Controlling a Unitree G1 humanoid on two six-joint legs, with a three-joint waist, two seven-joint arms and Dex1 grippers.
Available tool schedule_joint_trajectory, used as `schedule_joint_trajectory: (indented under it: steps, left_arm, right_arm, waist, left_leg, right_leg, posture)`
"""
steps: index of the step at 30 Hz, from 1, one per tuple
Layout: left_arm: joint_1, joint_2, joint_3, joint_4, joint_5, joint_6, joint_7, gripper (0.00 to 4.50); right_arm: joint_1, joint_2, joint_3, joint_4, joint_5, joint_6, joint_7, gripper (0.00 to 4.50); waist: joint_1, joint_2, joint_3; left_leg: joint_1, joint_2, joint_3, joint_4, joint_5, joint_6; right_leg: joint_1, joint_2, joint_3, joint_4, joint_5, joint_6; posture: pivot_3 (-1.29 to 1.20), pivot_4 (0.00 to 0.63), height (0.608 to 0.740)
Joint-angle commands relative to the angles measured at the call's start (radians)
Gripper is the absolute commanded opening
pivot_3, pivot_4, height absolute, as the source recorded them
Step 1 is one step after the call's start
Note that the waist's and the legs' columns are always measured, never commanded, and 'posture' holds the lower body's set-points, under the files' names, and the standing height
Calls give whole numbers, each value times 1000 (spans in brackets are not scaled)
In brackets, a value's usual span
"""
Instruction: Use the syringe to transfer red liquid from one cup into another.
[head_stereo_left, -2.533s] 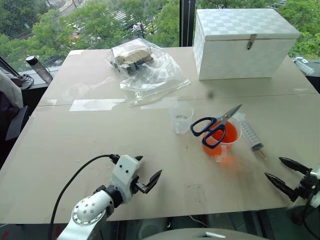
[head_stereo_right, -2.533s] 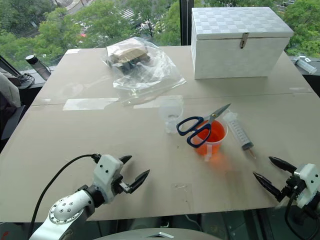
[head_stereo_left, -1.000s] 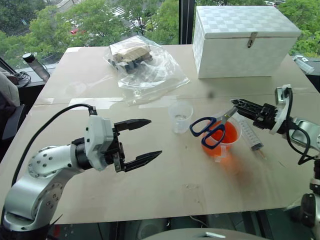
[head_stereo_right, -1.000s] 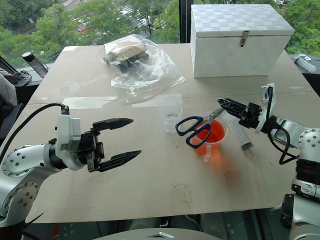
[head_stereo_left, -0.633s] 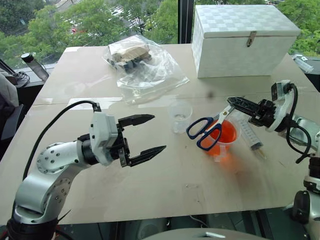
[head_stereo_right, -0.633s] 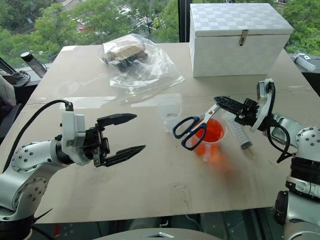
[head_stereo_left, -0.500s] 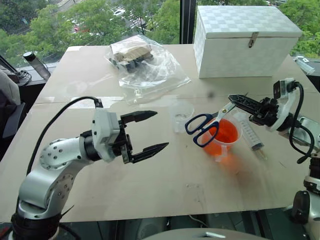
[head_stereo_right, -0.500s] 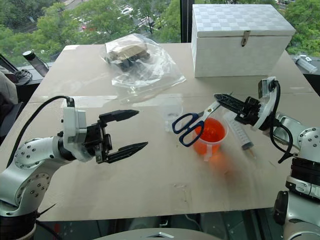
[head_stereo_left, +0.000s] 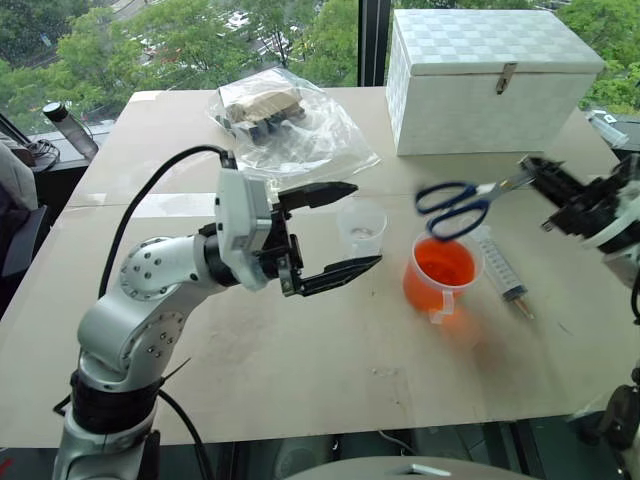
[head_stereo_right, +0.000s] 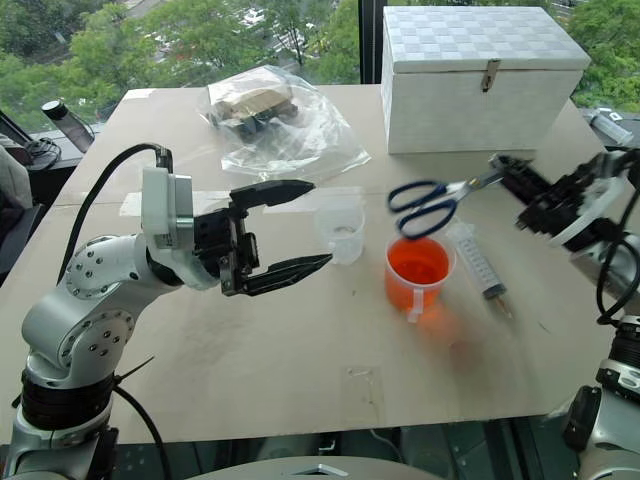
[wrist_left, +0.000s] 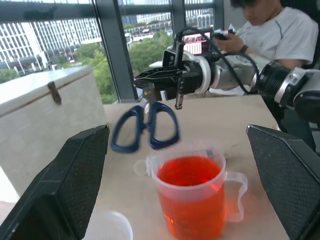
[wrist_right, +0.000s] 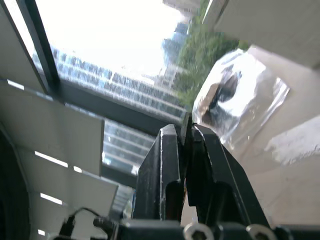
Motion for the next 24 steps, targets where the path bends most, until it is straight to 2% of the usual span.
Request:
schedule_joint_trajectory:
  steps: [1, 6, 13, 15, 16, 22, 23, 24]
  left_arm:
    - [-79, -20, -57, 46, 38, -8, -6, 4500]
    - [-229, -73, -142, 143, 105, 58, 60, 4500]
    - [-357, -167, -212, 193, 161, 146, 149, 4500]
    - [-371, -179, -213, 205, 170, 149, 152, 4500]
    - [-380, -185, -209, 215, 172, 150, 153, 4500]
    - [-383, -192, -199, 227, 181, 149, 140, 4500]
    - [-380, -191, -197, 225, 181, 149, 137, 4500]
    - [-376, -187, -195, 222, 180, 150, 134, 4500]
  right_arm:
    - [-18, -93, -87, 95, -42, -83, 7, 40]
    - [20, -184, -80, 223, -286, -160, 95, 40]
    - [99, -182, -57, 250, -623, -346, 171, 40]
    - [107, -173, -64, 242, -696, -414, 207, 743]
    - [110, -174, -75, 245, -721, -433, 217, 903]
    - [112, -217, -113, 301, -901, -583, 244, 4071]
    - [114, -233, -130, 302, -902, -576, 269, 4445]
    - [122, -245, -151, 274, -866, -519, 323, 4445]
  waist:
    - [1, 0, 0]
    - [-5, 0, 0]
    - [-4, 1, 1]
    - [-5, 2, 1]
    - [-4, 2, 1]
    - [-4, 2, 1]
    - [-3, 2, 1]
    - [-2, 3, 1]
  left_leg:
    - [0, 0, 0, 0, 0, 0]
    - [0, 0, 1, 0, 0, 0]
    - [0, 1, 3, 0, 1, -1]
    - [0, 1, 4, 0, 1, -1]
    - [0, 1, 4, 0, 1, -2]
    - [0, 1, 5, 0, 1, -2]
    - [0, 1, 5, 0, 1, -2]
    - [0, 1, 5, 0, 1, -3]
  right_leg:
    - [0, 1, 0, 0, 0, 0]
    - [0, 2, 1, 0, 0, 0]
    - [-1, 3, 3, 0, -1, 2]
    - [-2, 3, 5, 0, -1, 2]
    - [-2, 3, 5, 0, -1, 2]
    - [-2, 3, 5, 1, -1, 2]
    - [-2, 3, 5, 0, -1, 2]
    - [-2, 3, 5, 0, -1, 2]
  posture:
    - [0, 150, 740]
    - [0, 150, 740]
    - [0, 150, 740]
    - [0, 150, 740]
    - [0, 150, 740]
    - [0, 150, 740]
    - [0, 150, 740]
    - [0, 150, 740]
